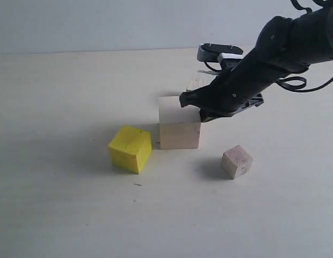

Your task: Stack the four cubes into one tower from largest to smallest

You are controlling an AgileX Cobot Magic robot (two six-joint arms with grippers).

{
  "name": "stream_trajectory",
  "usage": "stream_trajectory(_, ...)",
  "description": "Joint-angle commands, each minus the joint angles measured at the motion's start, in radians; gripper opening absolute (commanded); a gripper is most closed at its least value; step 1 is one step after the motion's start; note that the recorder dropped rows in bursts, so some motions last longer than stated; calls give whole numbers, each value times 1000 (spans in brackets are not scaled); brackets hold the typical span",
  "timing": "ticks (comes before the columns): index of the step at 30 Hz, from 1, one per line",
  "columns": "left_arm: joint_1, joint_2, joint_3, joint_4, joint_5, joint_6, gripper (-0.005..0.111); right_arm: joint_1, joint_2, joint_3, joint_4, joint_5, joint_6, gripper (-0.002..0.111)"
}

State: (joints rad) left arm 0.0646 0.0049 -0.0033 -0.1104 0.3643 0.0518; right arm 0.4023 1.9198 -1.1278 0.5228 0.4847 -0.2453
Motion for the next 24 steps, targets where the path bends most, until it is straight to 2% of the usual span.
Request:
stream_trajectory(1, -5, -5, 3, -3, -9, 3, 0, 36, 21, -55, 39, 9, -20, 0)
stream_trajectory(11, -5, -5, 3, -3, -9, 3, 0, 64, 118, -178, 107, 96, -17, 0)
stream_trajectory(24, -5, -5, 3, -3, -9, 3, 0, 64, 140, -185, 158, 107, -17, 0)
